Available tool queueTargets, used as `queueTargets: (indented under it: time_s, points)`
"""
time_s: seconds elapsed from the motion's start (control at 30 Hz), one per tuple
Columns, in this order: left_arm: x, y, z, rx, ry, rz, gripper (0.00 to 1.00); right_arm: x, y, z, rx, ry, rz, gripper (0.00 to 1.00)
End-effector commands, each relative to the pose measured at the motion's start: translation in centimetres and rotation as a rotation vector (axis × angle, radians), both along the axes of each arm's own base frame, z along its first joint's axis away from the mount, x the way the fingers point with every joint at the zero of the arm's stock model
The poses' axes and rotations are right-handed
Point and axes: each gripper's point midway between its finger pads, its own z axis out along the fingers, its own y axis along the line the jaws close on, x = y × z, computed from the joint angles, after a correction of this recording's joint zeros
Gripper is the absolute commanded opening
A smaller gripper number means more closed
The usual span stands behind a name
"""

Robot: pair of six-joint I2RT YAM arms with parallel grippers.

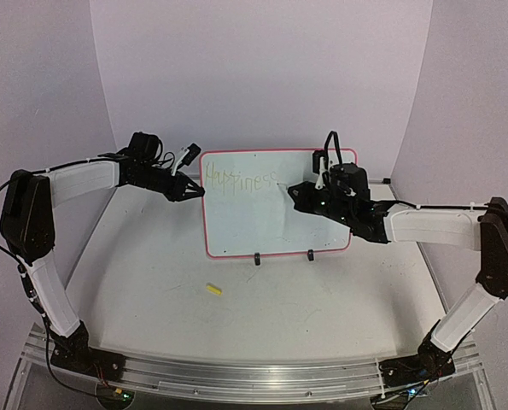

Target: Write a sentence on the whiteboard

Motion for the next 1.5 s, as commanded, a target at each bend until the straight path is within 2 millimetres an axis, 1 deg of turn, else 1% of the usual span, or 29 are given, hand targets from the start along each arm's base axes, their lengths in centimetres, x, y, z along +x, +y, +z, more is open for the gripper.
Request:
queueTargets:
  time_s: [0.0, 0.43, 0.57, 0.77, 1.0, 1.1, 1.47]
  points:
    - [-0.8, -0.9, 1.6, 0.013, -0.066, -0.034, 0.0, 0.2, -0.1, -0.8, -0.01, 0.023, 0.002, 0.0]
    - [-0.8, -0.9, 1.6, 0.014, -0.068, -0.033, 0.0, 0.5, 0.7, 0.1, 0.02, 0.002, 0.021, 0.0]
    - [-0.8, -0.9, 1.7, 0.014, -0.069, -0.033, 0.0, 0.4, 0.8, 0.5, 0.03, -0.006, 0.026, 0.0]
    - [-0.9, -0.9, 1.7, 0.014, -0.067, -0.033, 0.0, 0.0, 1.3, 1.4, 0.057, -0.032, 0.068, 0.0]
    - [-0.9, -0.8, 1.7, 0.015, -0.068, -0.033, 0.0, -1.4, 1.3, 3.7, 0.092, -0.084, 0.117, 0.0]
    - [-0.9, -0.8, 1.7, 0.014, -0.065, -0.033, 0.0, -2.1, 0.8, 4.6, 0.098, -0.1, 0.125, 0.0]
    - [-0.9, -0.7, 1.5, 0.02, -0.066, -0.027, 0.0, -4.7, -1.0, 5.9, 0.047, -0.079, 0.201, 0.0]
